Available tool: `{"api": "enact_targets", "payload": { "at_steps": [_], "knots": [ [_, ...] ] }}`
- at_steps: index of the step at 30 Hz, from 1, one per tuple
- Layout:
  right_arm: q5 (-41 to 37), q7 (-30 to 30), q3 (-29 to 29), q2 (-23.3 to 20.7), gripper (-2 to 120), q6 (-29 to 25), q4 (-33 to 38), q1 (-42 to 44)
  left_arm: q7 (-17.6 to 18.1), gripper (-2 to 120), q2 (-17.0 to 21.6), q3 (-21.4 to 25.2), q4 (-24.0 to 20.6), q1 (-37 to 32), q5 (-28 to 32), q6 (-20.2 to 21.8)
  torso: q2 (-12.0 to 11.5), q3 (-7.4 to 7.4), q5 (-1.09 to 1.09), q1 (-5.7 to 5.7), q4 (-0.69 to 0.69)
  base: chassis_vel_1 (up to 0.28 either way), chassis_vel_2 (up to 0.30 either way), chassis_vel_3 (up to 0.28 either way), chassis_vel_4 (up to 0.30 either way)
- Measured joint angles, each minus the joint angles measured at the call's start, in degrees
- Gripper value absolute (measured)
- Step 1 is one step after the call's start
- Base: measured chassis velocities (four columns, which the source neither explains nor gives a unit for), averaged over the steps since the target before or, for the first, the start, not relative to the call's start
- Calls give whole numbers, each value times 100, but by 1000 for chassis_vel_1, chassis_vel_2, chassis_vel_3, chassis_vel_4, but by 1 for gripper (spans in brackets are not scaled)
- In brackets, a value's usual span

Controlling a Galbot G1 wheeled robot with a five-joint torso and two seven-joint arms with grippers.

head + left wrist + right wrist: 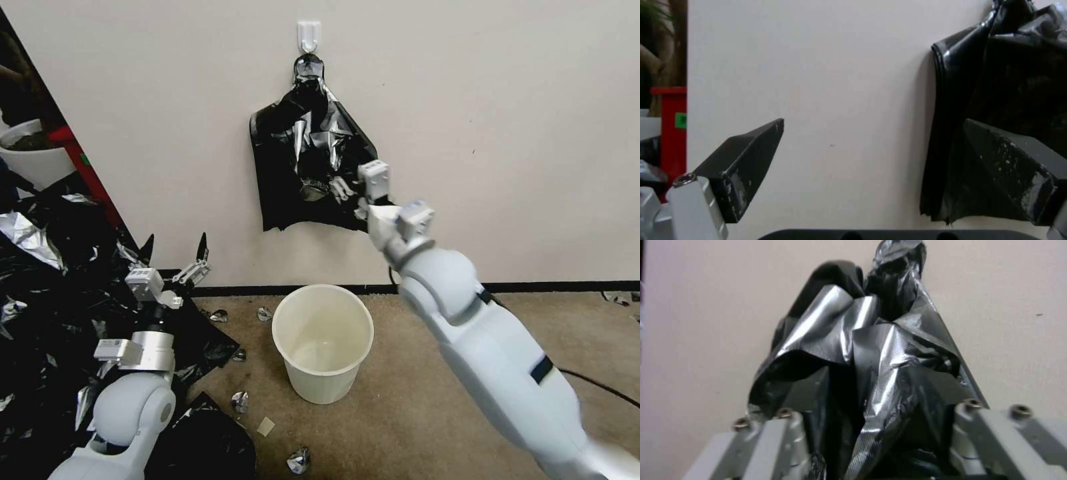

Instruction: Place a trash bag onto the trash bin.

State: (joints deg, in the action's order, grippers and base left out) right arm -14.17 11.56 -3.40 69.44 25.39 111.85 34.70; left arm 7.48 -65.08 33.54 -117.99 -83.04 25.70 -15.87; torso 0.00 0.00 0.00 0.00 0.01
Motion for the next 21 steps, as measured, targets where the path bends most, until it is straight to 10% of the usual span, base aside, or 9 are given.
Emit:
{"api": "enact_targets", "payload": {
  "at_steps": [13, 21],
  "knots": [
    [878, 389, -393, 212, 97, 1289, -221, -630, 31, 100, -126, 52, -76, -142, -51, -29, 0, 0, 0, 0, -1, 0, 0, 0, 0],
    [773, 338, -420, 324, 89, 1541, -350, -826, 77, 100, -159, 46, -76, -156, -96, -29, 0, 0, 0, 0, -1, 0, 0, 0, 0]
  ]
}}
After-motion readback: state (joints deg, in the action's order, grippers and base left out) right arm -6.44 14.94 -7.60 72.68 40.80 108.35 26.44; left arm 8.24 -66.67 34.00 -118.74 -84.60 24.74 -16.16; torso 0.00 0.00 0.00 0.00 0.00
